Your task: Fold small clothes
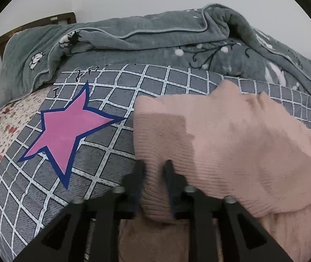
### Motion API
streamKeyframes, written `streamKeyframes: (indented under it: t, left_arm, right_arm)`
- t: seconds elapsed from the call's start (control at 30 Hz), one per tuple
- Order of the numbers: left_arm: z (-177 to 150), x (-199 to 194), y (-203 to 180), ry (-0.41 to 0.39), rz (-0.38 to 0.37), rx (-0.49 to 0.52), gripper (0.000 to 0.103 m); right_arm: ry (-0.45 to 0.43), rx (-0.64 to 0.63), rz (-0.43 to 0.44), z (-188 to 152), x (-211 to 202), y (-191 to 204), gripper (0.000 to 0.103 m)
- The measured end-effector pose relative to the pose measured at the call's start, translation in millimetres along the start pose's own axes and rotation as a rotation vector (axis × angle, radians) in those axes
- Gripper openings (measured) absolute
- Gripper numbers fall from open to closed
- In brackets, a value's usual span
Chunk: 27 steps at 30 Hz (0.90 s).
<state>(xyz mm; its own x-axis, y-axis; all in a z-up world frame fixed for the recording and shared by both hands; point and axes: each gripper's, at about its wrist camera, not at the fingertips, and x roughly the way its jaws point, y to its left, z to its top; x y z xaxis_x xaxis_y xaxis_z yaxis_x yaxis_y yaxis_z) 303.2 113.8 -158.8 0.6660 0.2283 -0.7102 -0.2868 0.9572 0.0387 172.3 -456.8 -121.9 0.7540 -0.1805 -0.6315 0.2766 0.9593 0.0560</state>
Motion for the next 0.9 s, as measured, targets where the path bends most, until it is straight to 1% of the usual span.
streamKeyframes:
  t: [0.13, 0.17, 0.2, 0.23, 0.33, 0.4, 0.5, 0.53, 0.6, 0.63, 0.67, 0.7, 0.8, 0.9]
  left_arm:
    - [-2.8, 0.3, -0.3, 0.008, 0.032, 0.006, 0.037]
    - [-3.1, 0.4, -1.0, 0.008, 0.043, 0.009, 0.041]
    - [-3.0, 0.9, -1.9, 0.009, 0.055, 0.013, 0.043]
    - [-2.9, 1.7, -2.8, 0.011, 0.065, 0.018, 0.044]
    - [-3.4, 2.7, -3.8, 0.014, 0.074, 0.023, 0.046]
    - [-3.2, 3.3, -2.6, 0.015, 0.076, 0.018, 0.049]
    - [-2.9, 4.2, -0.6, 0.019, 0.071, 0.008, 0.051]
    - [-2.9, 4.4, -0.2, 0.019, 0.069, 0.006, 0.051]
    - [-2.6, 4.4, 0.6, 0.02, 0.064, 0.002, 0.051]
    - [-2.8, 4.2, 1.2, 0.02, 0.059, -0.002, 0.051]
    - [-2.6, 3.9, 2.0, 0.019, 0.052, -0.009, 0.051]
    - [-2.4, 3.3, 3.9, 0.018, 0.042, -0.018, 0.052]
    - [-1.7, -4.0, 16.5, 0.007, -0.014, -0.075, 0.053]
    - [-4.6, -15.4, 33.1, 0.006, -0.059, -0.137, 0.059]
  right_arm:
    - [0.06, 0.079, 0.011, 6.6, 25.3, -25.5, 0.088]
    - [0.07, 0.097, 0.016, 8.0, 30.9, -29.5, 0.085]
    - [0.078, 0.112, 0.023, 10.3, 36.7, -33.5, 0.083]
    - [0.082, 0.12, 0.028, 12.6, 40.1, -35.2, 0.081]
    - [0.1, 0.145, 0.039, 21.4, 50.5, -39.6, 0.077]
    - [0.116, 0.166, 0.031, 26.3, 58.4, -43.0, 0.073]
    - [0.119, 0.18, 0.016, 30.4, 64.8, -46.9, 0.066]
    - [0.116, 0.181, 0.005, 31.9, 66.3, -47.2, 0.059]
    - [0.115, 0.153, -0.001, 35.3, 68.5, -43.6, 0.029]
    - [0.116, 0.133, 0.002, 37.0, 69.8, -40.8, 0.006]
    - [0.108, 0.111, -0.009, 38.6, 69.1, -37.2, 0.007]
    - [0.081, 0.078, -0.039, 41.2, 64.9, -30.7, 0.007]
    - [0.008, 0.0, -0.086, 52.5, 45.6, -10.0, 0.006]
    - [-0.059, -0.044, -0.088, 71.1, 21.6, 15.7, 0.006]
